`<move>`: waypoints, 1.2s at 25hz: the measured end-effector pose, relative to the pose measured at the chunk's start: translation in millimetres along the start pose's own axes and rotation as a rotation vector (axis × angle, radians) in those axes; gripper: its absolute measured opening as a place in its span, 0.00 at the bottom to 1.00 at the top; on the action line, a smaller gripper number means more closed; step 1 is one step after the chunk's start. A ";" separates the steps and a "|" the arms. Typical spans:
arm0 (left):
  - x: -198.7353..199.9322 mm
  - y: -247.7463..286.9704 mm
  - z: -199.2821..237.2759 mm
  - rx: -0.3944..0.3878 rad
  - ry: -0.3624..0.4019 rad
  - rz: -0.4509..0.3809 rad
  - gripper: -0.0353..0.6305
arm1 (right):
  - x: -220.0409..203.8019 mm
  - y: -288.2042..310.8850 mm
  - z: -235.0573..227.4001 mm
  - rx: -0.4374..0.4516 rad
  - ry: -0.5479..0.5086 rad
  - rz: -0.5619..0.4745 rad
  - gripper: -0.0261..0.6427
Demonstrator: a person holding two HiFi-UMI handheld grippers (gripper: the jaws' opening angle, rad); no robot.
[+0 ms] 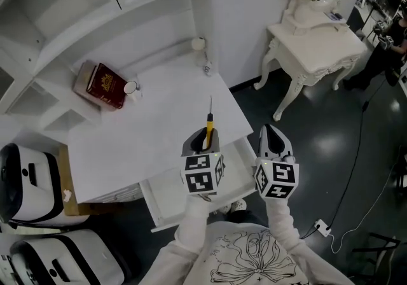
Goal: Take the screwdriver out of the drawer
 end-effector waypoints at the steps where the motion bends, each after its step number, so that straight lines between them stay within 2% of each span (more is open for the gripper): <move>1: 2.3 -2.0 0.1 0.002 0.000 -0.008 0.16 | 1.2 -0.3 -0.1 0.002 0.001 -0.003 0.04; 13: 16.1 -16.5 3.0 0.012 -0.005 -0.056 0.16 | 8.9 -3.4 -3.3 -0.009 0.003 -0.024 0.04; 30: 12.4 -20.8 3.0 0.006 0.001 -0.051 0.16 | 6.2 -8.1 3.0 0.001 0.019 -0.024 0.04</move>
Point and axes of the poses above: the fingertips, and each gripper's own axes: y forward along the fingers, z to its left, x out of its top, the point moved 6 cm from there along -y, backward along the fingers, and after that the axes turned 12 degrees about x, right-handed, at the moved point
